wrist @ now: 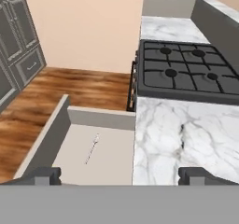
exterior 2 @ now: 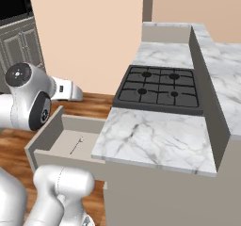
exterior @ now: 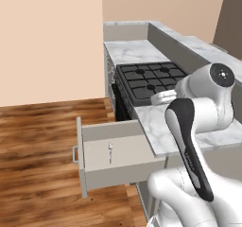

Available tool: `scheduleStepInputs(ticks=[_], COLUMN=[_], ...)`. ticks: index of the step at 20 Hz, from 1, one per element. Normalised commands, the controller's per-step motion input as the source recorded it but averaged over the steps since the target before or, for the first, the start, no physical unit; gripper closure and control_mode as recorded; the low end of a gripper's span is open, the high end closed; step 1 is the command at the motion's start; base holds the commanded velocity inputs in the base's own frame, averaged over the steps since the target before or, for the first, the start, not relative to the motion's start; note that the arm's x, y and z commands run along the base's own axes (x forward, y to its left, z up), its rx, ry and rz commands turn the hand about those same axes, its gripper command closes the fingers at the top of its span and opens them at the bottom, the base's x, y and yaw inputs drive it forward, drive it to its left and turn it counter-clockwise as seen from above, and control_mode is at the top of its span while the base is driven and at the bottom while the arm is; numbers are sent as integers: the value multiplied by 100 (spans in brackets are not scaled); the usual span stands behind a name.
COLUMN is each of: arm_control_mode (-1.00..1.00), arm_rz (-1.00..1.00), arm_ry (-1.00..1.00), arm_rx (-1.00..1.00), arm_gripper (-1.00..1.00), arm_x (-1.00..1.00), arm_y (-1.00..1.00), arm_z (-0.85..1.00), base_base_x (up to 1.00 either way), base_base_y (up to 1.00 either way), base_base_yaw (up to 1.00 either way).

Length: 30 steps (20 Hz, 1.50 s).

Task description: Organize the utensils by type. Pick up the wooden spoons from the counter and place them in the open cabinet. Then pick up the metallic utensils from the counter and place them in the open drawer.

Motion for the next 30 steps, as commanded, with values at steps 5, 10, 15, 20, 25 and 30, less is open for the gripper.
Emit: scheduleStepInputs(ticks=[5, 10, 15, 20, 25, 30], arm_control_mode=[-100, -100, -100, -100, 100, 100], arm_rz=[0, -6, -16, -3, 0, 0], arm_ry=[0, 3, 5, 0, 0, 0], arm_rx=[0, 0, 0, 0, 0, 0], arm_gripper=[-100, -100, -100, -100, -100, -100], arm_x=[-13, -5, -19, -30, -2, 0], arm_y=[-9, -10, -12, -14, 0, 0], arm_z=[22, 13, 21, 7, 0, 0], base_base_x=[0, 0, 0, 0, -3, -2], base_base_y=[0, 0, 0, 0, 0, 0], base_base_yaw=[0, 0, 0, 0, 0, 11])
